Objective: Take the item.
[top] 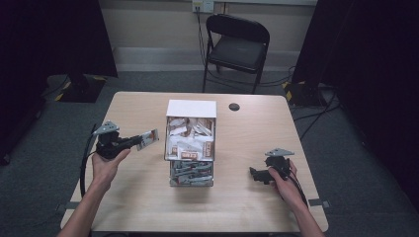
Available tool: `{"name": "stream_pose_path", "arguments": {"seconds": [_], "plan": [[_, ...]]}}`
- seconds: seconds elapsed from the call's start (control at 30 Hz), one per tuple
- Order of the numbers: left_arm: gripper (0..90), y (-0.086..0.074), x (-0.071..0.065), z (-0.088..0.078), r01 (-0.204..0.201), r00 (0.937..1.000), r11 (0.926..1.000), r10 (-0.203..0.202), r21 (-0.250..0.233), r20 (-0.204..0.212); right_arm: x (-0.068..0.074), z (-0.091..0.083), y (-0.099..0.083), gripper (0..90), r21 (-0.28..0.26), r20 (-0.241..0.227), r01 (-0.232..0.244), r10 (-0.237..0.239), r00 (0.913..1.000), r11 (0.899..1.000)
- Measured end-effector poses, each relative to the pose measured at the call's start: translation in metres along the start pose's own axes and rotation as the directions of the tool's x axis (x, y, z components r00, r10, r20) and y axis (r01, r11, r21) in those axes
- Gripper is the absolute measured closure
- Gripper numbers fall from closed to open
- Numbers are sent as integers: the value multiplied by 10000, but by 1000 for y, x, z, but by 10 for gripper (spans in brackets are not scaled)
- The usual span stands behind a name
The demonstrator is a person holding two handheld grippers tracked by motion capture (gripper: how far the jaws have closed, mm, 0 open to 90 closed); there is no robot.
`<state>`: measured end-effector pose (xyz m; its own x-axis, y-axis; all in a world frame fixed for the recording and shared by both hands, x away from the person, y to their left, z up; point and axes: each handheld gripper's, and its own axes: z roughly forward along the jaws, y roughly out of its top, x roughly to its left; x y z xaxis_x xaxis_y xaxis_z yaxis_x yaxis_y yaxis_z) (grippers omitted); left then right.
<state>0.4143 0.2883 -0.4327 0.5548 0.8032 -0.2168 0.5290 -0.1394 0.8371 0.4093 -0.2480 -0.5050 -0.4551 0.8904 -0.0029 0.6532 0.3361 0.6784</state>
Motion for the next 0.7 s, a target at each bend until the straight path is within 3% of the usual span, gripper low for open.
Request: {"name": "stream_pose_path", "arguments": {"seconds": [0.1,0.3,0.47,0.57,0.7], "plan": [[900,-3,3,2,309,9994,9995,-308,-27,148,0,0,0,0,-1,-1,9,-9,10000,10000],[900,-12,8,4,286,9996,9993,-285,226,-34,0,0,0,0,-3,-2,7,-7,10000,10000],[900,-19,9,11,-7,9997,9971,27,755,-261,0,0,0,0,0,-3,-1,1,10000,10000],[900,-22,6,17,26,9996,9954,-1,960,-266,0,0,0,0,2,0,-1,1,10000,10000],[900,-24,1,24,-280,9992,9921,315,1224,-261,0,0,0,0,1,-1,0,0,10000,10000]]}}
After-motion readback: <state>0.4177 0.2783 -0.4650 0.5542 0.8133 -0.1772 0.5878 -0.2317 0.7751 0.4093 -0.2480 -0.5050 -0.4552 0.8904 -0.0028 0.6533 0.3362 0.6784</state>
